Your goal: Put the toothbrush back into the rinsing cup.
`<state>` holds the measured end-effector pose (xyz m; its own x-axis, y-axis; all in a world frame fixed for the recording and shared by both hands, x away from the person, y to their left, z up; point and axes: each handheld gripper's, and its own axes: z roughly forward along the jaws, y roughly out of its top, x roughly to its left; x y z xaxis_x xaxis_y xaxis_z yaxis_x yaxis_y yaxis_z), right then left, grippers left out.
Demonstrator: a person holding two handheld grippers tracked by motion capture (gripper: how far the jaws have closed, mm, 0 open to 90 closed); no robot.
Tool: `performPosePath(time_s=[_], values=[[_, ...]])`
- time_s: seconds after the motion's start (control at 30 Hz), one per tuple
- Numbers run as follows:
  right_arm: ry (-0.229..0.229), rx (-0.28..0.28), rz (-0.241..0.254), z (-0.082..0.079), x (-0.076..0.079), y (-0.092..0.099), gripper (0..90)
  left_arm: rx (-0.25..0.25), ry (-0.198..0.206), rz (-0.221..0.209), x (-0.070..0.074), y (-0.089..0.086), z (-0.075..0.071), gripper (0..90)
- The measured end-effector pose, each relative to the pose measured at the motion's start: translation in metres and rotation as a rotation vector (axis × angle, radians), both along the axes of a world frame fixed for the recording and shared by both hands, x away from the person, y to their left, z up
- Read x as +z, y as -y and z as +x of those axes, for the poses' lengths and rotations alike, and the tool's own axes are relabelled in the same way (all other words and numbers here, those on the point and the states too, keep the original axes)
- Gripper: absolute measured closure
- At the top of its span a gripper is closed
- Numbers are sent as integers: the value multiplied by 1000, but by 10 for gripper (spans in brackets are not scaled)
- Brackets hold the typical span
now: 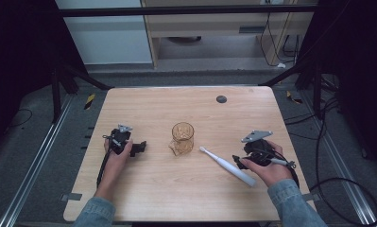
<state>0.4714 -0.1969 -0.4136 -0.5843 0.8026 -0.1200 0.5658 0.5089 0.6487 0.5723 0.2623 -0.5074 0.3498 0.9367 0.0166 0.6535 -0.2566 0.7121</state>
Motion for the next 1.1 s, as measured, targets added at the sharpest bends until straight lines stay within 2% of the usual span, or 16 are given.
performPosePath(time_s=[0.3,0.57,0.8,0.97,1.1], values=[[-61,30,-40,8,3,-8,283,2,1,1,0,0,3,0],[-85,67,-54,16,4,-17,303,2,1,1,0,0,3,0],[-117,115,-64,20,7,-29,371,2,0,3,0,0,2,0],[-146,122,-64,24,5,-34,414,3,0,3,0,0,2,0],[-156,126,-68,25,4,-36,416,2,0,3,0,0,2,0]])
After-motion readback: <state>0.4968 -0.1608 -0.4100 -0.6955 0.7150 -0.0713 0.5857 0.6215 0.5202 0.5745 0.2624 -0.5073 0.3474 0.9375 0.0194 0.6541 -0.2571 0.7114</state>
